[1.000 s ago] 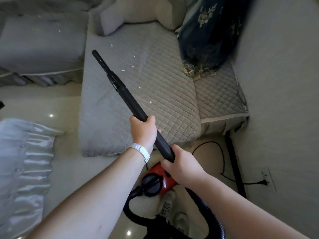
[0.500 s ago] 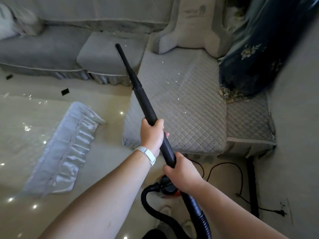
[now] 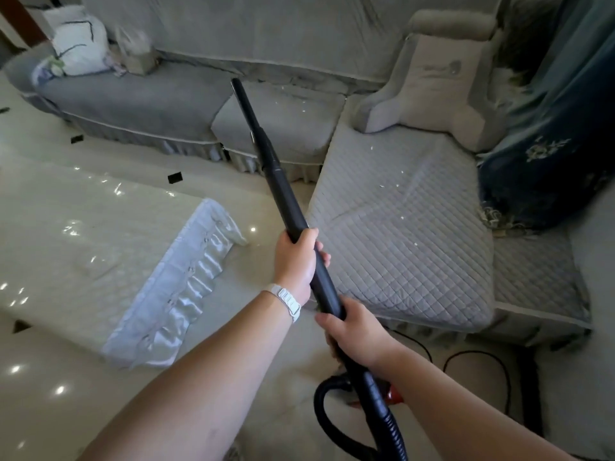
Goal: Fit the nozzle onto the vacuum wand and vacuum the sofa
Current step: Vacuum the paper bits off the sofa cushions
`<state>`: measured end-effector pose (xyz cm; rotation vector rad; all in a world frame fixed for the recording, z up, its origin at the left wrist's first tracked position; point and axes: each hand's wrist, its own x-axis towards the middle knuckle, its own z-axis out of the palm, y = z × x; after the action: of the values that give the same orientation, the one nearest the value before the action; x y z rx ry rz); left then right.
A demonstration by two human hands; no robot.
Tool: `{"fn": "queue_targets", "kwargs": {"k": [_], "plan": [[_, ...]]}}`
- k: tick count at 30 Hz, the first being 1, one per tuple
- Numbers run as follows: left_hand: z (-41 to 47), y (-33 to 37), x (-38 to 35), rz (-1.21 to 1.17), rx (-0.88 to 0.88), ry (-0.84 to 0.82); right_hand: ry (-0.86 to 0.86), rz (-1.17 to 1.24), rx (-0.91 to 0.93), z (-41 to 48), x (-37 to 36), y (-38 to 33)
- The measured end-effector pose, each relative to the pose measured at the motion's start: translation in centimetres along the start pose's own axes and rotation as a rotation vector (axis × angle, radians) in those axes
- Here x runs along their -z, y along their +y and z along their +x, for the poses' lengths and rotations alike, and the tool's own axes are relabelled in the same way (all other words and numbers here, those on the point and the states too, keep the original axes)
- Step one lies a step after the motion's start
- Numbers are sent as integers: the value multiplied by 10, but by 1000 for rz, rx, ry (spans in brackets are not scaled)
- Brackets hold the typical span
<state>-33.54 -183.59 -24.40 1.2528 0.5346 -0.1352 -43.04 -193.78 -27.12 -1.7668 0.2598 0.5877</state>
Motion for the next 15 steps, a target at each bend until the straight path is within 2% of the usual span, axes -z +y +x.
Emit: {"fn": "queue_targets", "kwargs": {"k": [8, 15], "plan": [[69, 75, 166, 5, 19, 4, 97, -306, -44, 57, -164, -78], [106, 127, 234, 7, -2, 91, 149, -551, -31, 92, -232, -136]]}}
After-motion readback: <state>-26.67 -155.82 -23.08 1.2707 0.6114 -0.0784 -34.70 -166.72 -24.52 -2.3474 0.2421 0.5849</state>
